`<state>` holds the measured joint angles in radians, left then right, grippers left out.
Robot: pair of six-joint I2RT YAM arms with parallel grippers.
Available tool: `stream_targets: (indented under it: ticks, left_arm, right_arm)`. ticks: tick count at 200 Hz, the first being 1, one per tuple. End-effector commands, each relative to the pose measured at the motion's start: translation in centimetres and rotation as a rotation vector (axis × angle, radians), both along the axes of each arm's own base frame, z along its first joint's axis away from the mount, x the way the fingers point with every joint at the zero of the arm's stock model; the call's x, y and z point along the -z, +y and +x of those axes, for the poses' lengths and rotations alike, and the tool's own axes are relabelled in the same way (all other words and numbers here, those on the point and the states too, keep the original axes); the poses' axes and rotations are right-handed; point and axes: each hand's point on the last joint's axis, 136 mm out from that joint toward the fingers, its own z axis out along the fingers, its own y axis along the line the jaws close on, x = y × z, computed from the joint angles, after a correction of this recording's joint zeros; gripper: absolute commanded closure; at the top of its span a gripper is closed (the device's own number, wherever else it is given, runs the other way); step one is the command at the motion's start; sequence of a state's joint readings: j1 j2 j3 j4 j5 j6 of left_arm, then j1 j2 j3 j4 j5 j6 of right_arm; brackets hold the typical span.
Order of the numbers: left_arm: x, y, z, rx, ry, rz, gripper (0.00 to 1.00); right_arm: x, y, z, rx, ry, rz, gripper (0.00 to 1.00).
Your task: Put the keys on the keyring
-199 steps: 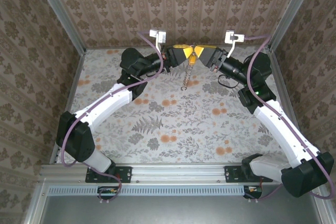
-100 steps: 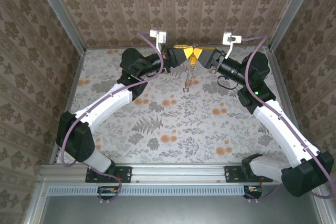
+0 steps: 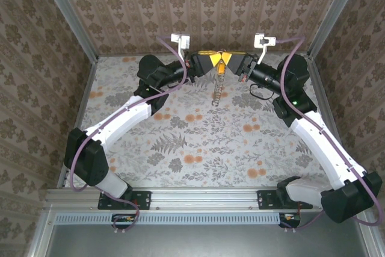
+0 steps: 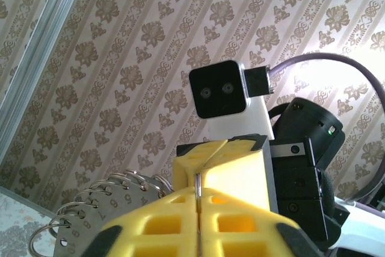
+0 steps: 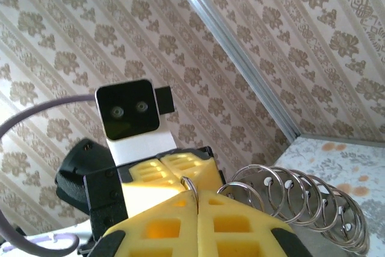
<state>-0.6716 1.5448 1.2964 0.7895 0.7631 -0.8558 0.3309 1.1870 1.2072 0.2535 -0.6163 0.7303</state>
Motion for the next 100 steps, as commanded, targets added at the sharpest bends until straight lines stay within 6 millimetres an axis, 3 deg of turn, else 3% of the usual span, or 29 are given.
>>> stream_targets:
  ticks: [1,14,33,64,100]
  left_arm:
    - [-0.9,1.1,-0.9,0.005,-0.060,0.028,0.74]
    - [-0.9,2.3,-0.5,-0.024,-0.076,0.061,0.62]
    - [-0.7,3.8,-0.3,-0.042,-0.110,0.132,0.54]
    - [-0.1,4.7,-1.9,-0.008,-0.211,0.292,0.47]
    - [-0.1,5.1,-3.4,0.091,-0.279,0.387,0.48]
  right_arm:
    - [-1.7,-0.2,-1.3,-0.044,-0.066,-0.064,1.00]
    - [-1.5,-0.5,-1.6,-0.065,-0.073,-0.116,1.00]
    - [-1.3,-0.6,-2.5,-0.111,-0.088,-0.202,1.00]
    - [-0.4,-0.5,-3.5,-0.170,-0.088,-0.321,1.00]
    - [1.3,-0.2,-4.0,-0.244,-0.078,-0.441,1.00]
